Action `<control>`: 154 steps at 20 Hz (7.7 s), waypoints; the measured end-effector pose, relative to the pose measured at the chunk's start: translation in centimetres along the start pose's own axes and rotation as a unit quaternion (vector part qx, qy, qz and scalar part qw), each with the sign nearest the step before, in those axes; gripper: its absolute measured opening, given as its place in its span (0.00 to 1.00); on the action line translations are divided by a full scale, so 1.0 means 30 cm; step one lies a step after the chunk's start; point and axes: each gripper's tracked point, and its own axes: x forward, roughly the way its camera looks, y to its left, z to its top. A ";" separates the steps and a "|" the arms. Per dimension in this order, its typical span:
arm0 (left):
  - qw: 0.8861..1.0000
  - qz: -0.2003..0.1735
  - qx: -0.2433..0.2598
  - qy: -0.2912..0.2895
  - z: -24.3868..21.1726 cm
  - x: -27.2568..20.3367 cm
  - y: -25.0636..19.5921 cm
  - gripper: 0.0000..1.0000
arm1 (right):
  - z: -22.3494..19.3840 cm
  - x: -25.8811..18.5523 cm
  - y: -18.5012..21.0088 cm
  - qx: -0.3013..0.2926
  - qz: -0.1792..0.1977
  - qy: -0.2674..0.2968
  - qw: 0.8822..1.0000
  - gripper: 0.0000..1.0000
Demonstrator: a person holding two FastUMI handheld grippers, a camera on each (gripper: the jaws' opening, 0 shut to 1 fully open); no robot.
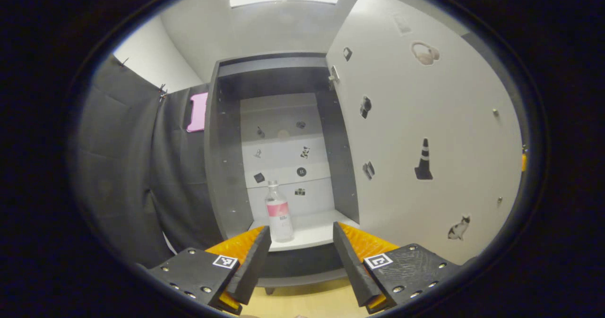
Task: Open the cabinet door with the right hand, grasp the bottle in the cabinet with the left hand and place it on the coaster, then close the cabinet door with the right hand.
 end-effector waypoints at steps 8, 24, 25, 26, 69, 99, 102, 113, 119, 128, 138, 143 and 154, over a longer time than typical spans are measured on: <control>0.998 -0.026 -0.046 0.014 -0.048 0.370 0.111 0.82 | -0.036 -0.010 -0.094 0.021 -0.107 0.012 0.994 0.97; 0.996 -0.028 -0.058 0.064 -0.294 0.762 0.241 0.80 | -0.095 0.022 -0.039 0.010 -0.185 0.036 0.982 0.93; 0.996 -0.027 -0.055 0.071 -0.308 0.772 0.244 0.82 | -0.094 0.025 -0.037 0.010 -0.185 0.037 0.982 0.93; 0.995 -0.024 -0.053 0.075 -0.322 0.783 0.249 0.80 | -0.095 0.027 -0.034 0.011 -0.183 0.038 0.982 0.93; 0.986 0.148 -0.069 0.036 -0.370 -0.258 0.617 0.70 | -0.146 0.107 0.116 0.012 0.021 0.046 0.999 0.97; 0.966 0.188 -0.081 0.156 -1.348 -0.491 0.577 0.70 | -0.223 0.013 0.057 -0.020 -0.039 0.082 0.996 0.93; 0.966 0.191 -0.072 0.157 -1.386 -0.482 0.555 0.71 | -0.221 0.019 0.063 -0.032 -0.037 0.081 0.995 0.98; 0.955 0.225 -0.054 0.184 -1.427 -0.569 0.504 0.70 | -0.239 0.017 0.029 -0.009 -0.035 0.082 0.996 0.95; 0.953 0.244 -0.042 0.175 -1.328 -0.560 0.513 0.72 | -0.225 0.029 0.025 -0.013 -0.029 0.073 0.997 0.99; 0.960 0.244 0.009 0.133 -0.906 -0.577 0.498 0.72 | -0.190 0.070 0.057 0.025 0.022 0.059 0.998 0.99; 0.973 0.212 -0.009 0.088 -0.533 -0.594 0.408 0.72 | -0.064 0.131 0.182 0.038 0.106 0.044 0.993 0.98; 0.974 0.206 -0.025 0.090 -0.574 -0.628 0.447 0.70 | 0.017 0.137 0.292 0.014 0.129 0.027 0.991 0.98; 0.977 0.187 -0.066 0.076 -0.579 -0.665 0.746 0.70 | 0.050 0.089 0.406 -0.026 0.051 0.020 0.998 0.94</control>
